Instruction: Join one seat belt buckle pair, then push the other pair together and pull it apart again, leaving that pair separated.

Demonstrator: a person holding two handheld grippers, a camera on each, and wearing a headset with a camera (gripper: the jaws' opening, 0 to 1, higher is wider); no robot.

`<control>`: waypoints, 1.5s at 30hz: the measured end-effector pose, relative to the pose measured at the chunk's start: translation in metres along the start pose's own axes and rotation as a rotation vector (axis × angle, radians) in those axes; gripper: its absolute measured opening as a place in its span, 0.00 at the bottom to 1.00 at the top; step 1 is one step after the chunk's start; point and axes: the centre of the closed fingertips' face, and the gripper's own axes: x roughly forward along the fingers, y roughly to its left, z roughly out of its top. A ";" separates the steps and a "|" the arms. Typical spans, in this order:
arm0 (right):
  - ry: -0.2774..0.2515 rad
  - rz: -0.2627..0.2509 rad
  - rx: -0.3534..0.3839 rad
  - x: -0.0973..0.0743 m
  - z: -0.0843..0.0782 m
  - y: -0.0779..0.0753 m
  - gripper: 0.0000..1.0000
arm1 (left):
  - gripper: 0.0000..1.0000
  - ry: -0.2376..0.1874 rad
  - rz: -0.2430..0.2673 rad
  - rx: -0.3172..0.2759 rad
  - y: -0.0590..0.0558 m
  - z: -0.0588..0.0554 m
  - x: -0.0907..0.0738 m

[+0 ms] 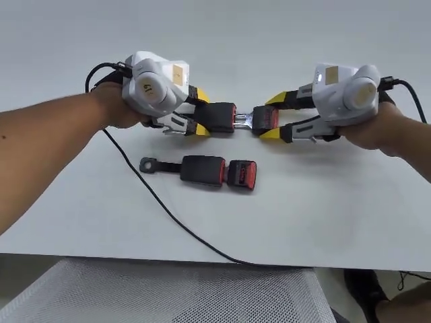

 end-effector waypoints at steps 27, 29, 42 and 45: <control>0.055 -0.056 0.067 0.019 0.012 -0.004 0.34 | 0.32 0.019 -0.010 0.016 -0.002 0.000 0.000; 0.058 -0.058 0.065 0.019 0.012 -0.004 0.34 | 0.32 0.021 -0.011 0.016 -0.002 0.001 0.000; 0.082 -0.055 0.053 0.019 0.010 -0.004 0.34 | 0.32 0.041 -0.018 0.033 -0.004 0.001 0.002; 0.081 -0.055 0.052 0.019 0.010 -0.004 0.34 | 0.33 0.044 -0.018 0.033 -0.004 0.001 0.002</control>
